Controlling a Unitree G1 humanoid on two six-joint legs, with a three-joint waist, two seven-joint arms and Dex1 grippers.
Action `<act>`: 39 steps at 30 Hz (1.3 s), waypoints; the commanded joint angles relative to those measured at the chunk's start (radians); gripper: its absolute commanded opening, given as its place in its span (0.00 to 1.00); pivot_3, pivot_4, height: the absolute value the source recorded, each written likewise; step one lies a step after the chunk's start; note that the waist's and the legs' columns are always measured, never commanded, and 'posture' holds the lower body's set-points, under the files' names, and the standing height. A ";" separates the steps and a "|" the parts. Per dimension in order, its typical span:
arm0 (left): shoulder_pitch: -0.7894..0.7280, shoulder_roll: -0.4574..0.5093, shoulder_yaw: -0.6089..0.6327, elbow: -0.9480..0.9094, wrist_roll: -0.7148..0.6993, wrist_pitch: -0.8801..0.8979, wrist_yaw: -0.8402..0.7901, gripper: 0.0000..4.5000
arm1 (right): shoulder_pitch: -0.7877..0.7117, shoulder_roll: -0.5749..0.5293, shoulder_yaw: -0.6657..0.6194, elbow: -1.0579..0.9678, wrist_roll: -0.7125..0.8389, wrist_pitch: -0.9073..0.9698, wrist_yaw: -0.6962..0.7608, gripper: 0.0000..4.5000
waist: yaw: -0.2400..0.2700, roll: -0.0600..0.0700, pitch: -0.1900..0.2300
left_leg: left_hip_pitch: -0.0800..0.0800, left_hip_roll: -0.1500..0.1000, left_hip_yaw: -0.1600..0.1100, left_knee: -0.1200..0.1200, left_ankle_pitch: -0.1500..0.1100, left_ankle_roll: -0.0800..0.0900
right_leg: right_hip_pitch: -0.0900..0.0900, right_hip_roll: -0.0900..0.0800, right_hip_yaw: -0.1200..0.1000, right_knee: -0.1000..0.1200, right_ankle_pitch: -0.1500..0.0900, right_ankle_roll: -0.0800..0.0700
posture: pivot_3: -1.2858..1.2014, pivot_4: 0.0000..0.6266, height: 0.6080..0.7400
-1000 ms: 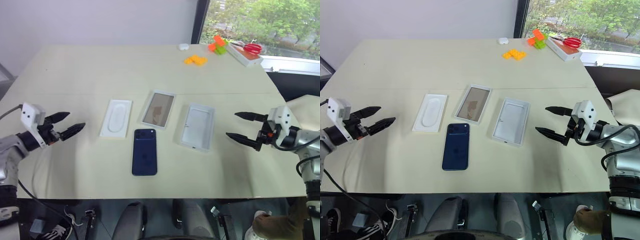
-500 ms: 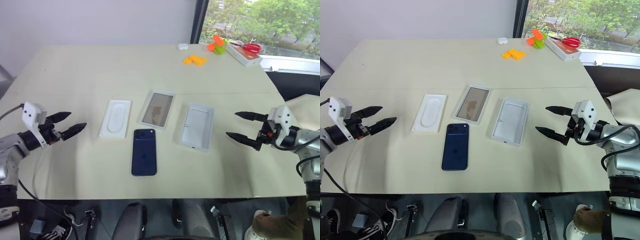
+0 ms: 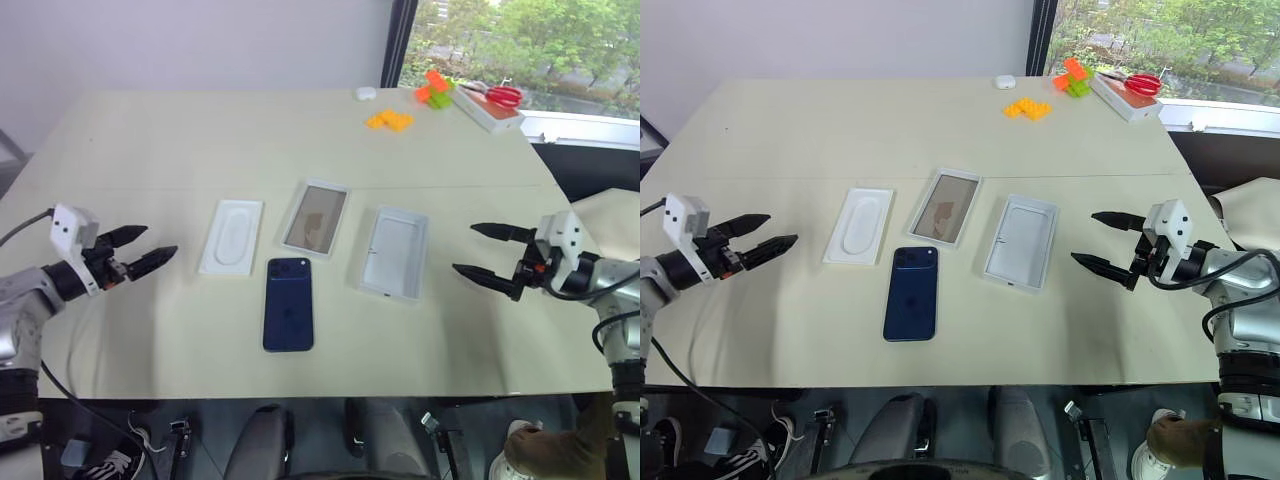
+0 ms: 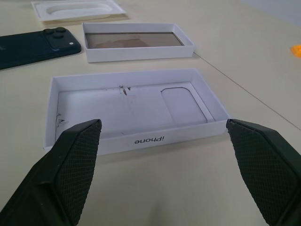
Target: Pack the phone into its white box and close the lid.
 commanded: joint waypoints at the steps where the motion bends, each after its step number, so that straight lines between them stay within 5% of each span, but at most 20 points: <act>1: -0.019 0.008 0.015 -0.042 -0.029 0.034 0.009 1.00 | -0.010 -0.004 -0.016 -0.029 0.013 -0.009 -0.006 0.99 | 0.000 0.000 0.000 | 0.000 0.000 0.000 0.000 0.000 0.000 | 0.000 0.000 0.000 0.000 0.000 0.000 | 0.52 0.24 1.00; 13: -0.179 -0.065 0.083 -0.124 -0.214 0.484 0.286 1.00 | -0.146 0.042 0.037 -0.127 -0.007 0.092 -0.142 0.99 | -0.001 0.000 0.000 | 0.000 0.000 -0.001 0.001 0.000 -0.001 | 0.000 0.001 0.000 0.001 0.000 0.000 | 0.52 0.24 1.00; 24: -0.260 -0.144 -0.003 -0.154 -0.140 0.613 0.551 1.00 | -0.161 0.138 0.193 -0.350 -0.075 0.115 -0.239 0.99 | 0.000 0.000 0.000 | -0.001 -0.002 -0.001 0.000 0.000 -0.001 | -0.001 -0.001 0.000 0.001 0.000 0.000 | 0.52 0.24 1.00; 39: -0.376 -0.271 -0.094 -0.065 -0.064 0.648 0.669 1.00 | -0.136 0.176 0.276 -0.405 -0.083 0.134 -0.233 0.99 | -0.003 -0.001 0.000 | -0.001 -0.003 -0.002 0.000 0.001 -0.002 | -0.001 -0.001 0.000 0.001 0.000 0.000 | 0.52 0.24 1.00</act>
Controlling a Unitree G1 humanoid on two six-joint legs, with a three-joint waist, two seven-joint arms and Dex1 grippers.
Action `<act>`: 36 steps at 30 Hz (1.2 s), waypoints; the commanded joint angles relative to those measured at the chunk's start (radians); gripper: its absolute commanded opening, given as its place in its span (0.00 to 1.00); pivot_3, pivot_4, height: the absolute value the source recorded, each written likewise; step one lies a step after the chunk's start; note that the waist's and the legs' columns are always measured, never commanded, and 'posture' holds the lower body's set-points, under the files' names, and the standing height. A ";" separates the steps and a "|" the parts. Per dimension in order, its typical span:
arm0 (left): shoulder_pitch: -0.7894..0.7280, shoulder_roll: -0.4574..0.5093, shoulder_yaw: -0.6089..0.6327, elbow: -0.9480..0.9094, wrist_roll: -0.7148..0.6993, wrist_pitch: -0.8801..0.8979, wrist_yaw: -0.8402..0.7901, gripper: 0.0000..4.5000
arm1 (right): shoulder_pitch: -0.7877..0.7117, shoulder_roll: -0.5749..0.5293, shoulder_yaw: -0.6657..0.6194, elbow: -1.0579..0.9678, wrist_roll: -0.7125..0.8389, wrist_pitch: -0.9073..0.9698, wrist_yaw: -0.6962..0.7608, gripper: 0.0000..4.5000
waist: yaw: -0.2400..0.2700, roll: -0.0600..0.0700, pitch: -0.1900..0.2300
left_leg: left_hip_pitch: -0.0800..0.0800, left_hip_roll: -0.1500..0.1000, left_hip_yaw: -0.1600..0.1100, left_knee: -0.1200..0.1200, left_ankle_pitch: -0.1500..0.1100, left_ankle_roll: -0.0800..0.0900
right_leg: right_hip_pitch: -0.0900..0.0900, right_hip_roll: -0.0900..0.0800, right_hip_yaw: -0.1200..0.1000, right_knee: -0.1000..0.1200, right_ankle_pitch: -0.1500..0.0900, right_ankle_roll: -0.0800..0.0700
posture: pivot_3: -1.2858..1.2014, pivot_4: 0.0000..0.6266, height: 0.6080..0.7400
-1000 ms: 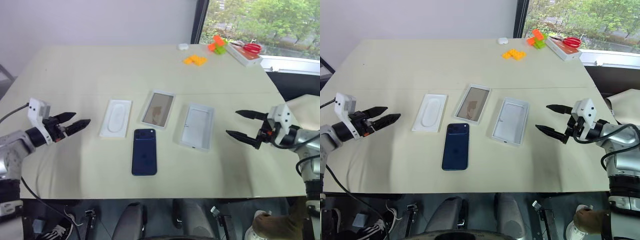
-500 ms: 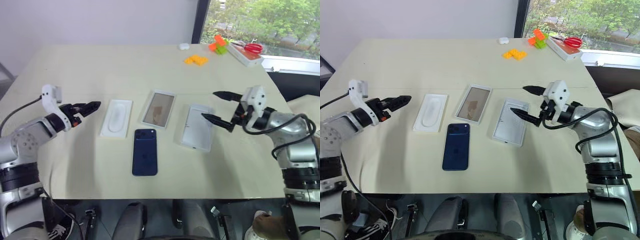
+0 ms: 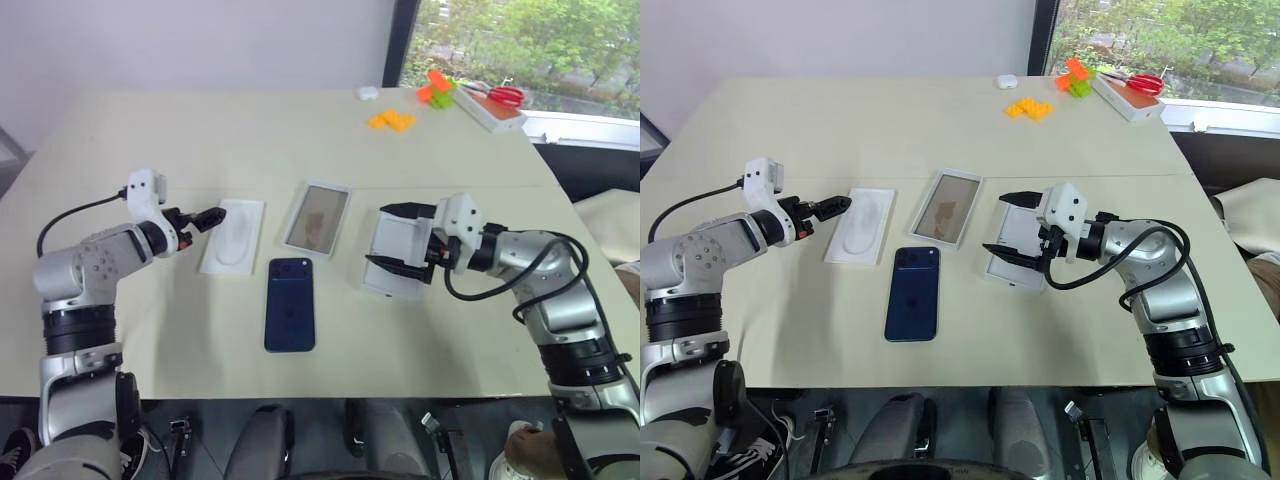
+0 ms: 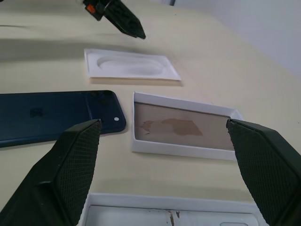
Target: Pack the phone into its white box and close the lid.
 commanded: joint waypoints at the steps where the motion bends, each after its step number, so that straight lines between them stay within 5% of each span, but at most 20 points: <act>1: -0.017 -0.015 -0.034 0.012 0.034 -0.015 0.001 1.00 | 0.010 0.017 0.000 -0.046 -0.001 -0.011 -0.018 0.99 | 0.003 0.000 0.000 | 0.000 0.000 0.000 0.000 0.000 0.000 | 0.000 0.000 0.000 0.000 0.000 0.000 | 0.52 0.24 1.00; 10: -0.014 -0.043 -0.025 0.033 0.037 0.013 -0.005 1.00 | 0.033 0.012 -0.015 -0.055 -0.005 -0.014 -0.033 0.99 | 0.004 0.000 0.000 | 0.000 0.000 0.000 0.000 0.000 -0.001 | 0.000 0.000 0.000 0.000 0.000 0.000 | 0.52 0.24 1.00; 13: -0.010 -0.051 -0.022 0.043 0.041 0.033 0.001 0.80 | 0.032 0.014 -0.016 -0.057 -0.006 -0.015 -0.036 1.00 | 0.004 0.000 0.000 | 0.000 0.000 0.000 0.000 0.000 -0.001 | 0.000 0.000 0.000 0.000 0.000 0.000 | 0.52 0.24 1.00; 20: 0.008 -0.065 -0.005 0.040 0.044 0.037 0.005 0.01 | 0.019 0.016 -0.016 -0.060 -0.004 -0.018 -0.041 1.00 | 0.005 0.000 0.000 | 0.000 0.000 0.000 0.000 0.000 -0.001 | 0.000 0.000 0.000 0.000 0.000 0.000 | 0.52 0.24 1.00; 26: -0.003 -0.097 0.082 0.035 -0.006 0.065 0.039 0.01 | 0.021 0.016 -0.016 -0.059 -0.004 -0.018 -0.042 1.00 | 0.004 0.000 0.000 | 0.001 0.000 -0.001 0.000 0.001 -0.001 | 0.001 0.000 0.000 0.000 0.000 0.000 | 0.52 0.24 1.00; 33: -0.087 -0.171 0.327 0.064 -0.185 0.176 0.121 0.01 | 0.016 0.020 -0.012 -0.050 -0.010 -0.026 -0.045 1.00 | 0.004 0.000 0.000 | 0.000 0.000 -0.001 0.000 0.001 -0.001 | 0.001 0.000 -0.001 0.001 0.000 0.000 | 0.52 0.24 1.00; 36: -0.081 -0.156 0.325 0.054 -0.190 0.198 0.124 0.01 | 0.009 0.025 -0.005 -0.046 -0.014 -0.027 -0.047 1.00 | 0.002 0.000 0.000 | 0.000 -0.001 -0.001 0.000 0.001 -0.001 | 0.001 0.000 -0.001 0.000 0.000 0.000 | 0.52 0.24 1.00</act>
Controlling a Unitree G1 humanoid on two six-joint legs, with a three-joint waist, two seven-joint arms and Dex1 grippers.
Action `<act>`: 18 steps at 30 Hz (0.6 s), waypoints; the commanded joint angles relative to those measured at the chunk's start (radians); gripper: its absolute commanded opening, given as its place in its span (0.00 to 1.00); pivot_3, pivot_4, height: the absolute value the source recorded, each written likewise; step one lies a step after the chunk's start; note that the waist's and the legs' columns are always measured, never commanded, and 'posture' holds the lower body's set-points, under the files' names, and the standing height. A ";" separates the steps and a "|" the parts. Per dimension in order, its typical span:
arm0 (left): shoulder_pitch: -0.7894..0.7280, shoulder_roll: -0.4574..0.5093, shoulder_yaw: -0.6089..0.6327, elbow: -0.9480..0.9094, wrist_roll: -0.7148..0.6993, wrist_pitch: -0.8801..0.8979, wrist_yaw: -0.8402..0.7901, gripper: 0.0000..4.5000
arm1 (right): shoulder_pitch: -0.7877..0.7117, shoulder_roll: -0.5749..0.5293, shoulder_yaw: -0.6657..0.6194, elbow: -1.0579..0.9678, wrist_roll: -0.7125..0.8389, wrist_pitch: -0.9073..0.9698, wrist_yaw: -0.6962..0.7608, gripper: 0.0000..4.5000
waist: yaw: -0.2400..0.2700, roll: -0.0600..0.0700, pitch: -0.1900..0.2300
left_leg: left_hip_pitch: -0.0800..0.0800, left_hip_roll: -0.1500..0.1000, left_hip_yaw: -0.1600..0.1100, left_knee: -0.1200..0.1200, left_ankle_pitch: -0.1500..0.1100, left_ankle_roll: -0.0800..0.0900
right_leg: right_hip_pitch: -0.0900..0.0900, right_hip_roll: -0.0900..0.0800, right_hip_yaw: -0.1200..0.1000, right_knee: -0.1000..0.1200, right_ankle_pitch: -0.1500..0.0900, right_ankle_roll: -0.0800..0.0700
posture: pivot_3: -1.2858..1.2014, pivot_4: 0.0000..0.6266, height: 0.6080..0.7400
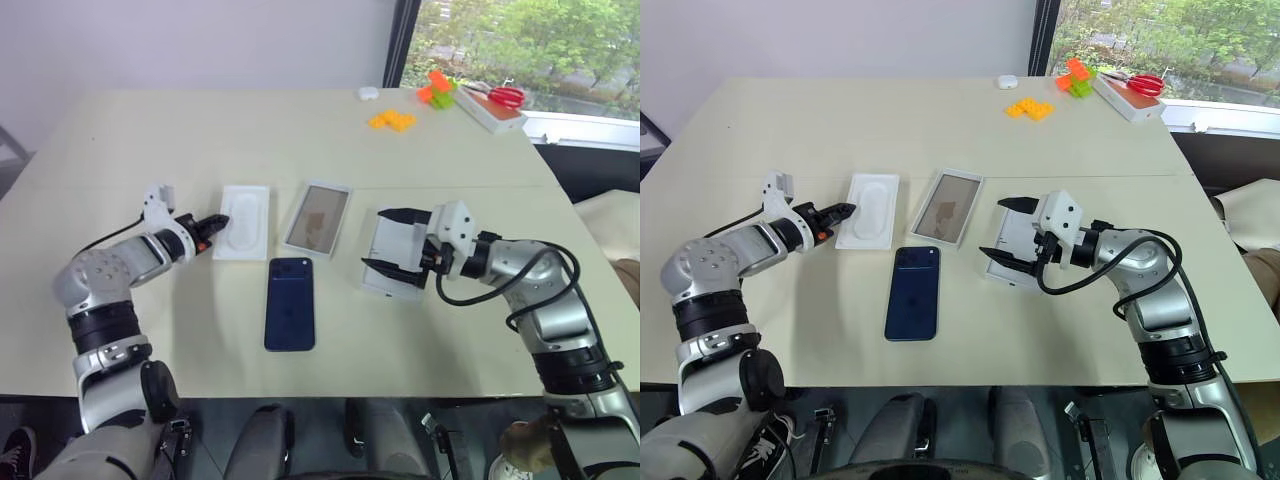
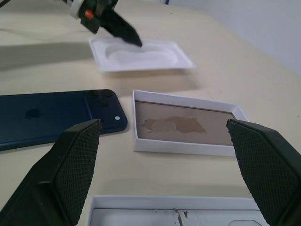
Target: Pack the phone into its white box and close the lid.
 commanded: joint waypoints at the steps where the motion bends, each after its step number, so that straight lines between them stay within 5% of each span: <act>1: -0.004 0.018 0.012 -0.031 -0.032 0.021 0.006 0.01 | -0.027 0.003 -0.011 -0.034 -0.002 -0.019 -0.006 1.00 | -0.002 0.000 0.000 | 0.000 0.000 0.000 0.000 0.000 0.000 | 0.000 0.000 0.000 0.000 0.000 0.000 | 0.52 0.24 1.00; 18: -0.024 0.013 -0.004 -0.054 -0.061 0.012 0.020 0.01 | -0.173 0.142 0.169 0.038 -0.132 0.041 -0.064 1.00 | -0.001 0.000 0.000 | 0.000 0.000 -0.001 0.000 0.001 -0.002 | -0.001 0.000 0.000 0.000 0.000 0.000 | 0.52 0.24 1.00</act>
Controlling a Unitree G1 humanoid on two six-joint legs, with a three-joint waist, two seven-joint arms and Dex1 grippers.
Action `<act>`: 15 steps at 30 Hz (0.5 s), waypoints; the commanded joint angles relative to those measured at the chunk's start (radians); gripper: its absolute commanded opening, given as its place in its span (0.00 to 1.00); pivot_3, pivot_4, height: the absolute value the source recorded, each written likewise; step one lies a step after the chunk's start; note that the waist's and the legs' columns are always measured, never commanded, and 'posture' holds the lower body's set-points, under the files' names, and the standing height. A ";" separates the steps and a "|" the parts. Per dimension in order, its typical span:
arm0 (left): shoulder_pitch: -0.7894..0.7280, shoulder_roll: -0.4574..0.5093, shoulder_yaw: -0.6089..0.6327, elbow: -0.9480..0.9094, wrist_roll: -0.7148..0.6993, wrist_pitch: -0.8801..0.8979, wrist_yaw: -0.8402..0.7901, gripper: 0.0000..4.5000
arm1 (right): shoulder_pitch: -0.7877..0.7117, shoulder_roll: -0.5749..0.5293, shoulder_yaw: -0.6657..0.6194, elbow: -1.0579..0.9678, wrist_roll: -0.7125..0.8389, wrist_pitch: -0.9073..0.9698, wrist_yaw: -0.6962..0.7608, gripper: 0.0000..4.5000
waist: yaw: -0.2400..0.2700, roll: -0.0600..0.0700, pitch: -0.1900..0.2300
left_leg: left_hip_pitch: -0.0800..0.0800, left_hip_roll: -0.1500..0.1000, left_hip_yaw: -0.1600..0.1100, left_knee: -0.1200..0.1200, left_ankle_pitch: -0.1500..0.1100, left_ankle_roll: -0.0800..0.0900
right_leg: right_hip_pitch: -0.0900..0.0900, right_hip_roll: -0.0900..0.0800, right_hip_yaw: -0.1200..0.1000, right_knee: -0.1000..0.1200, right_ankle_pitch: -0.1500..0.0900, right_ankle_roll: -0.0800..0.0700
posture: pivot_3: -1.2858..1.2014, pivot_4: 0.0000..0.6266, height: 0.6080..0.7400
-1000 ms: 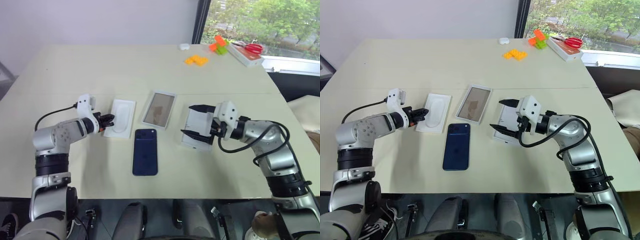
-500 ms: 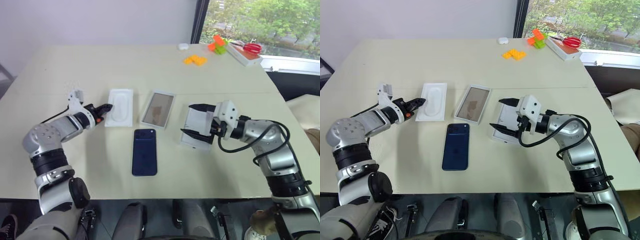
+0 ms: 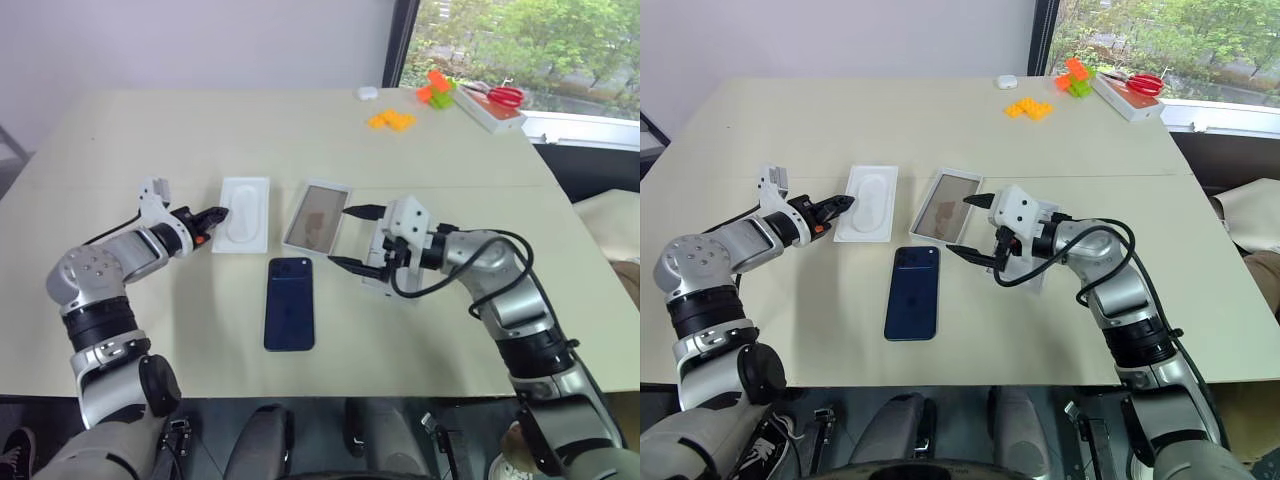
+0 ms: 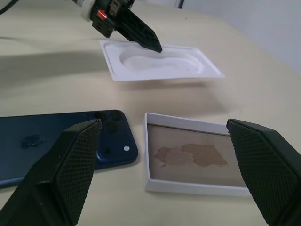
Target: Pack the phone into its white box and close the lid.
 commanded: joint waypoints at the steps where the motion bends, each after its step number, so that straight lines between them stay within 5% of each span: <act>1: -0.022 0.014 0.003 -0.036 -0.026 -0.002 -0.002 0.01 | -0.042 0.022 0.034 0.013 -0.041 -0.033 -0.003 1.00 | 0.000 0.000 0.000 | 0.000 0.000 0.000 0.000 0.000 0.000 | 0.000 0.000 0.000 0.000 0.000 0.000 | 0.52 0.24 1.00; 8: -0.021 0.006 0.003 -0.043 -0.032 -0.003 0.011 0.01 | -0.123 0.102 0.121 0.174 -0.119 -0.073 0.011 1.00 | -0.002 0.000 0.000 | 0.000 0.000 0.000 0.000 0.000 -0.001 | -0.001 0.000 0.000 0.000 0.000 0.000 | 0.52 0.24 1.00; 11: -0.016 0.002 -0.001 -0.050 -0.038 0.002 0.014 0.00 | -0.190 0.150 0.117 0.280 -0.123 -0.071 0.003 0.82 | -0.003 0.000 0.000 | 0.000 0.000 0.000 0.000 0.000 -0.001 | -0.001 0.000 0.000 0.000 0.000 0.000 | 0.52 0.24 1.00; 13: -0.012 0.002 0.001 -0.059 -0.044 0.006 0.017 0.00 | -0.218 0.157 0.116 0.329 -0.140 -0.068 -0.001 0.60 | -0.004 0.000 0.000 | 0.000 0.000 0.000 0.000 0.001 -0.001 | -0.001 0.000 0.000 0.000 0.000 0.000 | 0.52 0.24 1.00; 15: -0.005 0.002 0.005 -0.069 -0.051 0.012 0.019 0.00 | -0.228 0.149 0.137 0.356 -0.159 -0.059 0.025 0.60 | -0.004 0.000 0.000 | 0.000 0.000 0.000 -0.001 0.001 -0.002 | -0.001 0.000 0.000 0.000 0.000 -0.001 | 0.52 0.24 1.00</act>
